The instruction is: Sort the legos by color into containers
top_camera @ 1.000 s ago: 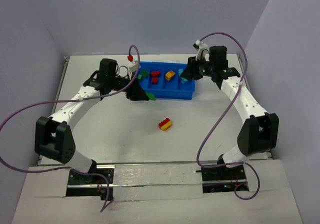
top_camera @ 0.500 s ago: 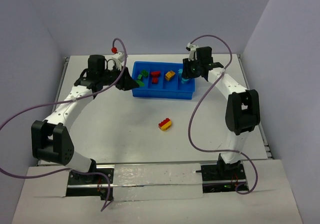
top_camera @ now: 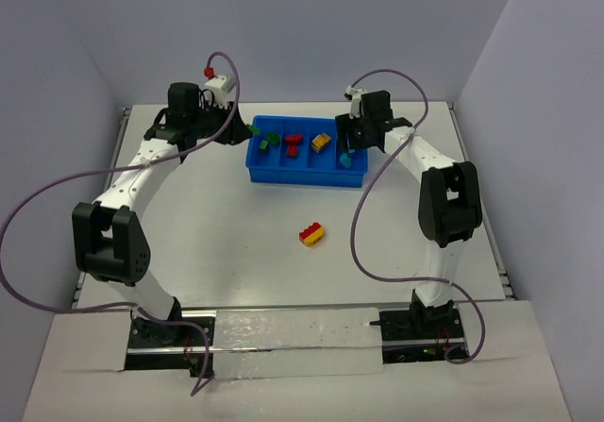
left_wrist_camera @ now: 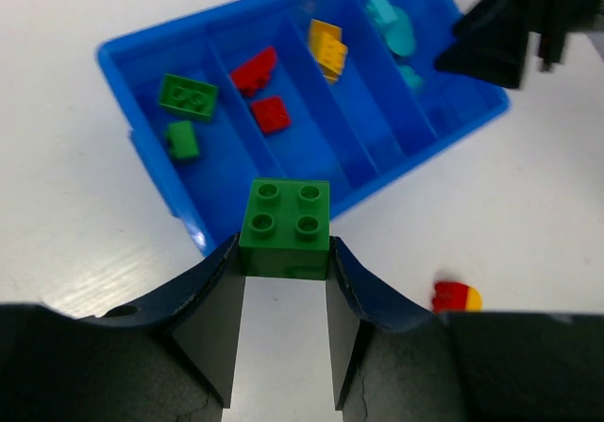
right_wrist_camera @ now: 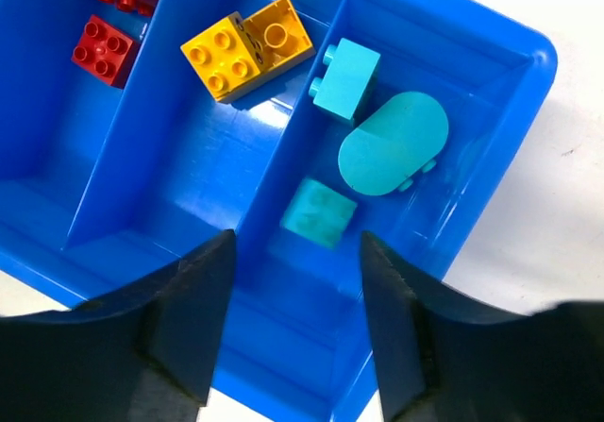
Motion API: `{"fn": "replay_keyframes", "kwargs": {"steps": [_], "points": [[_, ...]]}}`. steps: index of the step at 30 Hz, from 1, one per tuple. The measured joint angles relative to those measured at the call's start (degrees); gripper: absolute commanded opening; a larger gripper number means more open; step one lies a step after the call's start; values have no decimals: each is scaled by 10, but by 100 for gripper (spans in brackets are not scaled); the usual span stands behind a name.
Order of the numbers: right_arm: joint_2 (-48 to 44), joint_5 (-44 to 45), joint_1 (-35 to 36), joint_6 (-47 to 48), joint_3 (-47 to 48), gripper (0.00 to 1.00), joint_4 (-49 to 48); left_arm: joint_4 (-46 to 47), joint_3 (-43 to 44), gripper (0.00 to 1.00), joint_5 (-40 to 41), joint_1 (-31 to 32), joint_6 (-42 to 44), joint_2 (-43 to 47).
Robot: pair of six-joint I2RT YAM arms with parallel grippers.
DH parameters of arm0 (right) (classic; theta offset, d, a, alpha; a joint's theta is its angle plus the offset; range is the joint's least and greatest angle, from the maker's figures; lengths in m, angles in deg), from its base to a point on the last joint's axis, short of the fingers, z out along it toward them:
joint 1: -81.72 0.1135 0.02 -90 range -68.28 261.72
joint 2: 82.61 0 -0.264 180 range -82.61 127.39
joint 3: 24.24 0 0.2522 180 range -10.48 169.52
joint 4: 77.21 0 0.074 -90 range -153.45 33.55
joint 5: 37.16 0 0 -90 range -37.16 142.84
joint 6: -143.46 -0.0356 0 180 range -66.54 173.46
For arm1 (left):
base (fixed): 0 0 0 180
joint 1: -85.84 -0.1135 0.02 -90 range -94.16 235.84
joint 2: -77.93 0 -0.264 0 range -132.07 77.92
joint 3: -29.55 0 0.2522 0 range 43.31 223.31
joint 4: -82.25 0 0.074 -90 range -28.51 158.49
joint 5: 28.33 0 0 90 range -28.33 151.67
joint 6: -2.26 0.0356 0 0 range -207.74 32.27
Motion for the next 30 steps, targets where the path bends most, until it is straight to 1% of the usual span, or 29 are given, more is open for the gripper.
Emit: {"fn": "replay_keyframes", "kwargs": {"steps": [2, 7, 13, 17, 21, 26, 30], "points": [[0, 2, 1, -1, 4, 83, 0, 0, 14, 0, 22, 0, 6, -21], [-1, -2, 2, -12, 14, 96, 1, -12, 43, 4, 57, 0, 11, -70], [-32, -18, 2, -18, 14, 100, 17, -22, 104, 12, 85, 6, 19, -142], [-77, -24, 2, -20, 14, 100, 21, -40, 118, 15, 101, 24, 33, -162], [-113, -31, 2, -20, 11, 100, 22, -50, 141, 20, 117, 46, 55, -181], [-138, -35, 0, -19, -4, 100, 26, -65, 167, 24, 144, 65, 73, -206], [-150, -35, -1, -13, -29, 100, 34, -78, 184, 30, 166, 67, 81, -225]]}}
